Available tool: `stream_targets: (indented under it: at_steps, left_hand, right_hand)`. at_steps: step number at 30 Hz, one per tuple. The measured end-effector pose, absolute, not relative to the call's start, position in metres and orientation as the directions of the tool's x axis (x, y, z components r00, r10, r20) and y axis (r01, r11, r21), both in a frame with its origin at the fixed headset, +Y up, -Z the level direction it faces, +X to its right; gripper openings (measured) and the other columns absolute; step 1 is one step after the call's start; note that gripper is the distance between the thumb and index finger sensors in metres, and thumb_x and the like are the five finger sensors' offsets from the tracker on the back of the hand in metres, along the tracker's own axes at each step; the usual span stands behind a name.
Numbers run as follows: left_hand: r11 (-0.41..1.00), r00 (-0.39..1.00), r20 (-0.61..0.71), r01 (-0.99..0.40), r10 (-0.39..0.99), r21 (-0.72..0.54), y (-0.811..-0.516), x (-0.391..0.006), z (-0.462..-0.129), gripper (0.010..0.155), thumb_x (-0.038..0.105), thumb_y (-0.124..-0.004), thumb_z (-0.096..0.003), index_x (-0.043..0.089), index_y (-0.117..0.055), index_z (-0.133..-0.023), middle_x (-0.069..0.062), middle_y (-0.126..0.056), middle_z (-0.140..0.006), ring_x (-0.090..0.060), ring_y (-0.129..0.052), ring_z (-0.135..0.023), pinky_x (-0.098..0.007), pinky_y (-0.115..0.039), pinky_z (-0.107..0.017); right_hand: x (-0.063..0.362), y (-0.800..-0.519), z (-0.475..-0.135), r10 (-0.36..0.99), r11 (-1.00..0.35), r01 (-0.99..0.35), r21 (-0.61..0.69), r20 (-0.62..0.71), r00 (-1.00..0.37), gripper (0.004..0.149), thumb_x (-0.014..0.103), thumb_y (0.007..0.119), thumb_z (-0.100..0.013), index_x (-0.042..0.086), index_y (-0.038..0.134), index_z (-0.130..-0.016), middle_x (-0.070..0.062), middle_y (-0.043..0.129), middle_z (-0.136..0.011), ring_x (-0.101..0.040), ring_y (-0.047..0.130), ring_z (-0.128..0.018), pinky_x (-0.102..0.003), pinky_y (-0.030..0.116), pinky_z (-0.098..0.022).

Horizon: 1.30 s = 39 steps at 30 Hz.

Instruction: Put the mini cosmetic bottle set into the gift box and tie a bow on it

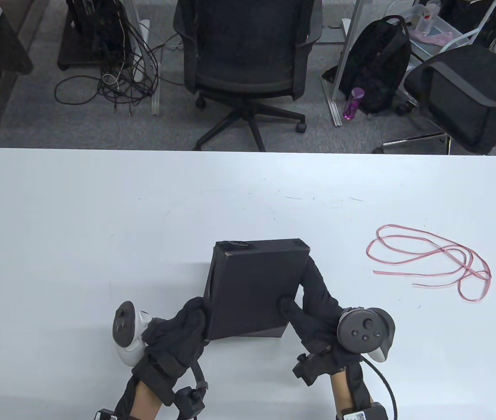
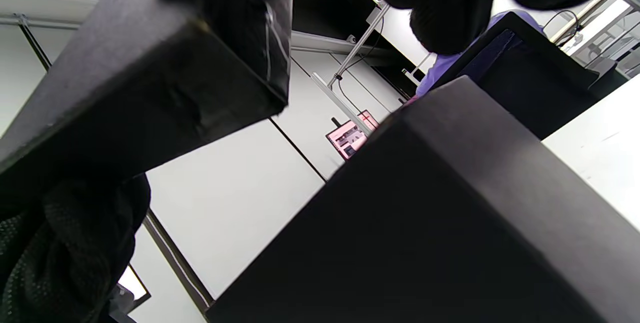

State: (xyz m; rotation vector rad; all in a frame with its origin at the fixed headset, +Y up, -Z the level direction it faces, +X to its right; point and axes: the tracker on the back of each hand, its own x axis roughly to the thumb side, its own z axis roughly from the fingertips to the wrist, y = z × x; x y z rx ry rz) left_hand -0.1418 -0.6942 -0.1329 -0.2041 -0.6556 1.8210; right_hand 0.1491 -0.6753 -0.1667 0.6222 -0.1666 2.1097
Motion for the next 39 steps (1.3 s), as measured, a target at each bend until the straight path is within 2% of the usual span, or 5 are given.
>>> stream_targets:
  at_steps: [10, 19, 27, 31, 39]
  left_hand:
    - [-0.294, -0.384, 0.081, -0.812, 0.92, -0.505, -0.704, -0.14, -0.134, 0.046, 0.046, -0.046, -0.061, 0.021, -0.064, -0.095, -0.004, -0.072, -0.106, -0.034, -0.085, -0.095, -0.048, -0.081, -0.069]
    - [0.165, 0.074, 0.346, -0.956, 0.935, -0.244, -0.686, -0.139, -0.118, 0.082, 0.058, -0.038, -0.0602, 0.006, -0.007, -0.116, -0.026, -0.04, -0.118, -0.046, -0.072, -0.097, -0.055, -0.074, -0.067]
    - [0.364, 0.291, 0.36, -0.919, 0.886, -0.153, -0.691, -0.141, -0.12, 0.073, 0.051, -0.031, -0.0617, 0.008, -0.013, -0.118, -0.033, -0.02, -0.119, -0.064, -0.022, -0.107, -0.078, -0.043, -0.073]
    - [0.397, 0.332, 0.306, -0.9, 0.892, -0.181, -0.701, -0.138, -0.124, 0.073, 0.051, -0.031, -0.0615, 0.009, -0.013, -0.118, -0.034, -0.017, -0.119, -0.065, -0.017, -0.105, -0.079, -0.039, -0.072]
    - [0.32, 0.283, 0.169, -0.912, 0.944, -0.255, -0.726, -0.143, -0.137, 0.073, 0.053, -0.03, -0.0609, 0.013, -0.013, -0.119, -0.036, -0.015, -0.118, -0.068, -0.018, -0.104, -0.08, -0.04, -0.071]
  right_hand:
    - [0.147, -0.676, -0.167, 0.813, -0.425, -0.894, 0.138, 0.492, -0.311, 0.084, 0.045, 0.057, -0.063, -0.015, 0.024, -0.111, -0.034, 0.065, -0.1, -0.032, 0.09, -0.056, -0.058, 0.076, -0.05]
    - [0.147, -0.675, -0.163, 0.821, -0.407, -0.911, 0.066, 0.465, -0.332, 0.074, 0.038, 0.054, -0.064, -0.015, 0.031, -0.111, -0.038, 0.068, -0.094, -0.027, 0.089, -0.049, -0.055, 0.078, -0.046]
    - [0.144, -0.673, -0.159, 0.827, -0.406, -0.912, 0.058, 0.448, -0.34, 0.072, 0.033, 0.045, -0.065, -0.02, 0.026, -0.11, -0.05, 0.036, -0.105, -0.06, 0.061, -0.079, -0.074, 0.055, -0.054]
    - [0.146, -0.681, -0.164, 0.845, -0.415, -0.906, 0.088, 0.406, -0.347, 0.073, 0.033, 0.044, -0.065, -0.021, 0.023, -0.11, -0.052, 0.019, -0.106, -0.074, 0.032, -0.087, -0.084, 0.04, -0.054]
    - [0.142, -0.711, -0.173, 0.926, -0.343, -0.913, 0.22, 0.246, -0.288, 0.076, 0.033, 0.043, -0.066, -0.023, 0.012, -0.107, -0.055, 0.015, -0.104, -0.079, 0.029, -0.086, -0.085, 0.041, -0.054]
